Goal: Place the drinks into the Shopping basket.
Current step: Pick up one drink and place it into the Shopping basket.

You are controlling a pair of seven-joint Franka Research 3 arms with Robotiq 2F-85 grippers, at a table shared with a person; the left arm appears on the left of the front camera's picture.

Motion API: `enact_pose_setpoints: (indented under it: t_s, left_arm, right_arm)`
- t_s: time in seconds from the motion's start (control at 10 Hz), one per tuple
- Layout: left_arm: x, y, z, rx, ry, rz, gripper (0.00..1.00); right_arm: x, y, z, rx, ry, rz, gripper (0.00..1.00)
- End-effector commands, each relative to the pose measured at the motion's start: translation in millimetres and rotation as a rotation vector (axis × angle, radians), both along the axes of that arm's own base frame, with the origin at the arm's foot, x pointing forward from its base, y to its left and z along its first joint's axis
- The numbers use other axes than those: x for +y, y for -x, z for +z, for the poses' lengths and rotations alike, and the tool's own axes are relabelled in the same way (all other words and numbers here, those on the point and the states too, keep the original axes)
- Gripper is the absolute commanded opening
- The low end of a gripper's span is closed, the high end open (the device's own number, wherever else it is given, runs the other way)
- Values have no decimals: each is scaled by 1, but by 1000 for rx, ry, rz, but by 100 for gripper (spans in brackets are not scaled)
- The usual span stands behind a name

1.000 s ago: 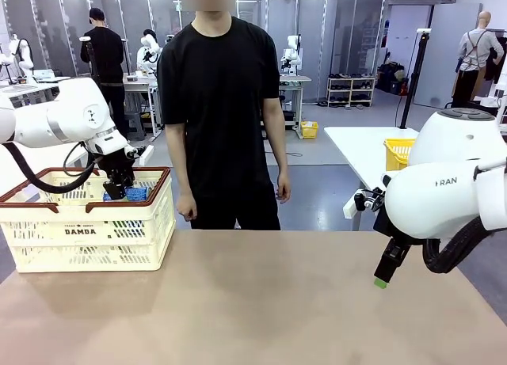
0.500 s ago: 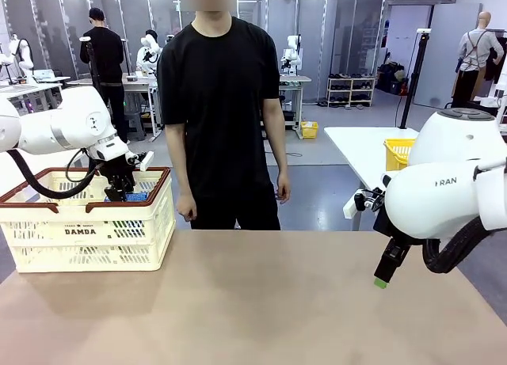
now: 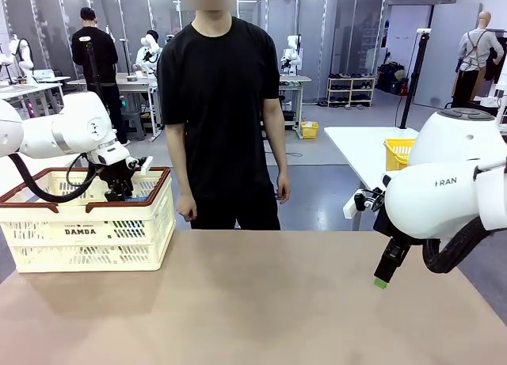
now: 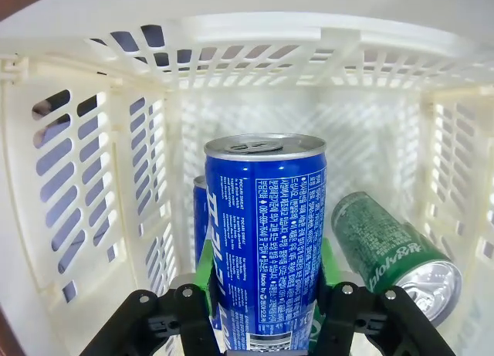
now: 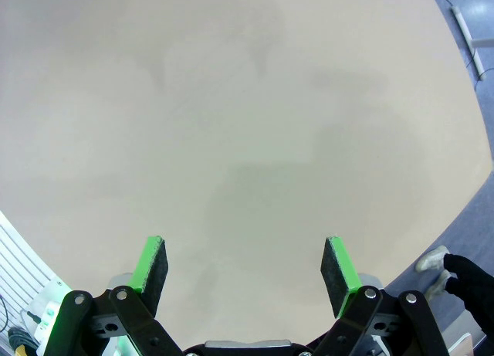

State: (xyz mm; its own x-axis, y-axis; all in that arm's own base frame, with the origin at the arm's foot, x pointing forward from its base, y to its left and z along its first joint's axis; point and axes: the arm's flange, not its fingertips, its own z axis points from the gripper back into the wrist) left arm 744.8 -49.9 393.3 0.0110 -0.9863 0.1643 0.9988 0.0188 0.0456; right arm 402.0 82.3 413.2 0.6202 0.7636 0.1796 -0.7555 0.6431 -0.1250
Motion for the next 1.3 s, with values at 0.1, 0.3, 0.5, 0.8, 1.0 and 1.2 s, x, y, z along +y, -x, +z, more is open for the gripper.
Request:
enact_pose_setpoints:
  t_s: [0.1, 0.3, 0.5, 0.8, 1.0, 1.2]
  left_arm:
    - [1, -3, -1, 5, -22, 12, 57]
    - [4, -3, -4, 8, -29, 13, 57]
    - [4, -4, -9, 17, -26, 17, 57]
    - [4, -7, -20, 28, -9, 16, 57]
    - [4, -8, -27, 30, -16, 8, 57]
    - [6, -7, -31, 38, -32, 6, 57]
  right_arm:
    - [1, 1, 0, -12, 3, -10, 100]
    - [1, 1, 0, -12, 3, -10, 100]
    - [1, 1, 0, -12, 3, -10, 100]
    - [1, 1, 0, -12, 3, -10, 100]
    - [1, 1, 0, -12, 3, -10, 100]
    - [1, 1, 0, -12, 3, -10, 100]
